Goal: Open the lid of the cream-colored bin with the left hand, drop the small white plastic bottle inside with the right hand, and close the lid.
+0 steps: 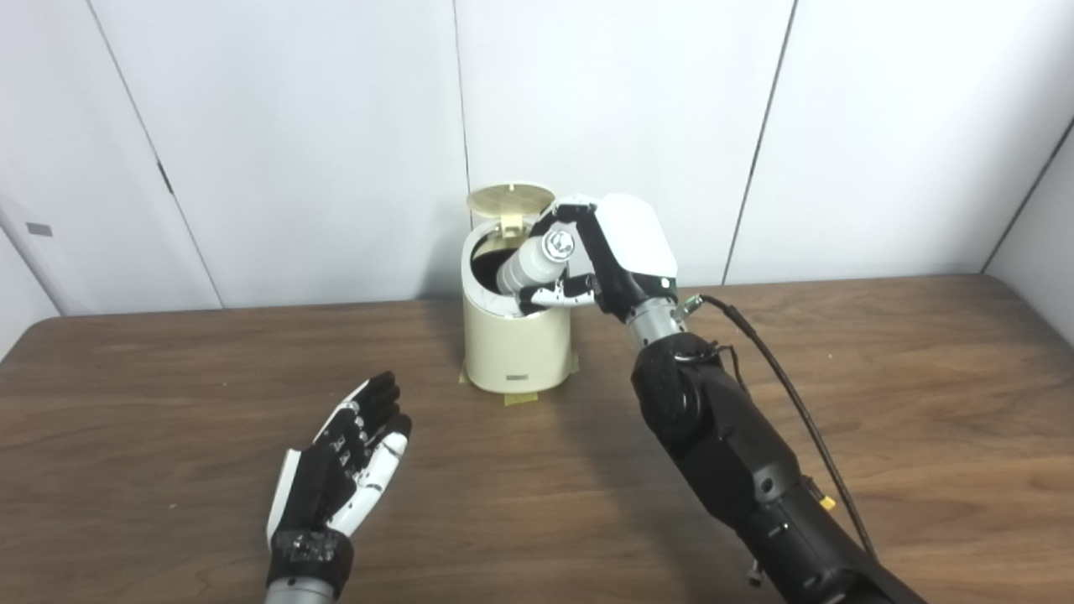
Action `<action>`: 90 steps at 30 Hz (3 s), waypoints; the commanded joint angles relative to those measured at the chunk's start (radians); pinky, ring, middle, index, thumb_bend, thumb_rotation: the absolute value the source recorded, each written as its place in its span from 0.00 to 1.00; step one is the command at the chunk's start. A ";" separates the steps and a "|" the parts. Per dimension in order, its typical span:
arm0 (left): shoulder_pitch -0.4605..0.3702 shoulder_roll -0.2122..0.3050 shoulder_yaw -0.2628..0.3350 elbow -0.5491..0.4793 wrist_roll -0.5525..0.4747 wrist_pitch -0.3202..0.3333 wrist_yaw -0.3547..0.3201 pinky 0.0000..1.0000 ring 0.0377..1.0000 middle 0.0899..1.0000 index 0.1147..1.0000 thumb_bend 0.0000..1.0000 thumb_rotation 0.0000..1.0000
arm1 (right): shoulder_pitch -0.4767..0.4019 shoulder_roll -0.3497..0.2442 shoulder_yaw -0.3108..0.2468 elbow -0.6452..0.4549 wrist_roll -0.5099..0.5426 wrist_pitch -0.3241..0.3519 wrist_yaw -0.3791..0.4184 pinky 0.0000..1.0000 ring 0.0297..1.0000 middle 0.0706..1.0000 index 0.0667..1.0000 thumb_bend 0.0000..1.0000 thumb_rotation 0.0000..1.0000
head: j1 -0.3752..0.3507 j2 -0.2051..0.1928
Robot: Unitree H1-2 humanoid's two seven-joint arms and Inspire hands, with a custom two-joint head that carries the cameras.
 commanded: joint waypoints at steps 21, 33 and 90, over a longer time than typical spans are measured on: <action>0.021 -0.035 0.002 -0.041 0.005 -0.013 0.002 0.85 0.87 0.86 0.87 0.49 0.42 | -0.029 -0.006 -0.011 -0.030 0.017 -0.030 -0.046 0.65 0.70 0.67 0.61 0.96 0.19 | 0.004 0.002; 0.009 -0.026 0.011 -0.026 -0.006 -0.015 -0.005 0.85 0.88 0.86 0.88 0.50 0.43 | 0.018 -0.014 -0.072 -0.120 0.092 -0.108 -0.085 0.50 0.50 0.45 0.44 0.53 0.00 | 0.000 -0.002; -0.538 0.109 0.015 0.315 -0.113 0.137 -0.074 0.91 0.93 0.92 0.91 0.48 0.72 | 0.760 -0.007 -0.282 -0.594 0.519 -0.118 0.185 0.75 0.84 0.86 0.86 0.58 1.00 | 0.040 -0.050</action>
